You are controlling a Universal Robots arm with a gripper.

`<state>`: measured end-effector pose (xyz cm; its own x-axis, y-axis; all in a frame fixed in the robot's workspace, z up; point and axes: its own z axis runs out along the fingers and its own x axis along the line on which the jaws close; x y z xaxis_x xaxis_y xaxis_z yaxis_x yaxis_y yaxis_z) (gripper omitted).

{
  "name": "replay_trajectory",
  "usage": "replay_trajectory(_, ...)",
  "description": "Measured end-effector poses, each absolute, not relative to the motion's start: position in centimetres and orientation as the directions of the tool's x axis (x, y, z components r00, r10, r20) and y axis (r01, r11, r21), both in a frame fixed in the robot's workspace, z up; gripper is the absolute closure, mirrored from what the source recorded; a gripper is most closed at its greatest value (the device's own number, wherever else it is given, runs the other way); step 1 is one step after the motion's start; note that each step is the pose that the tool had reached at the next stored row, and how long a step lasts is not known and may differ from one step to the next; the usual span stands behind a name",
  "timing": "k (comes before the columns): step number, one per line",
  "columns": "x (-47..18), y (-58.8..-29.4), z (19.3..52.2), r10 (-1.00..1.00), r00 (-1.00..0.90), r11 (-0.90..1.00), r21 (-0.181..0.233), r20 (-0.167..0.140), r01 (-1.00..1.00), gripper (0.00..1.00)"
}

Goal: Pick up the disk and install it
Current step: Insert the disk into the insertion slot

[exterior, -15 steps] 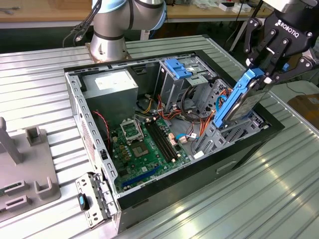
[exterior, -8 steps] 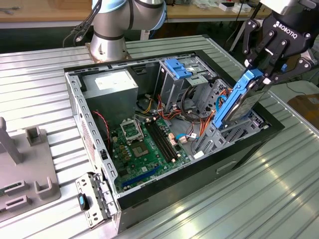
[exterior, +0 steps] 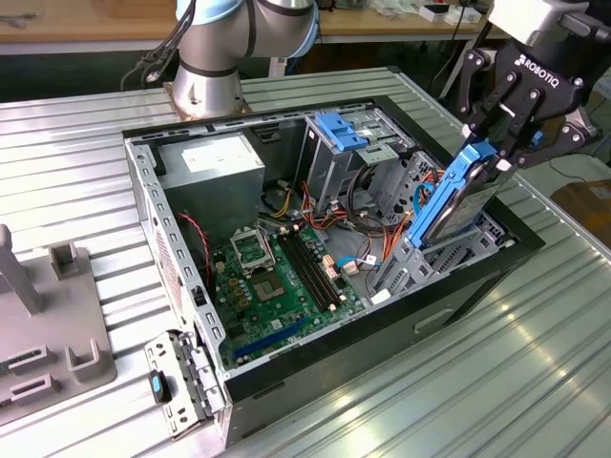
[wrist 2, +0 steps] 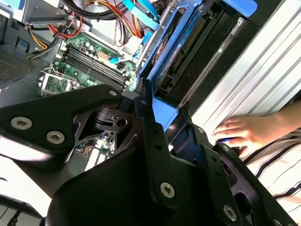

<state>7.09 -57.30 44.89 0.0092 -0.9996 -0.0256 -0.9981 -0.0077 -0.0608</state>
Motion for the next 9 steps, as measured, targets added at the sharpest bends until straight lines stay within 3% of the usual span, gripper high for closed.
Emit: replay_trajectory(9,7.1,-57.4,42.7,-1.0,0.009,-0.008,-0.061,-0.026,-0.998,0.63)
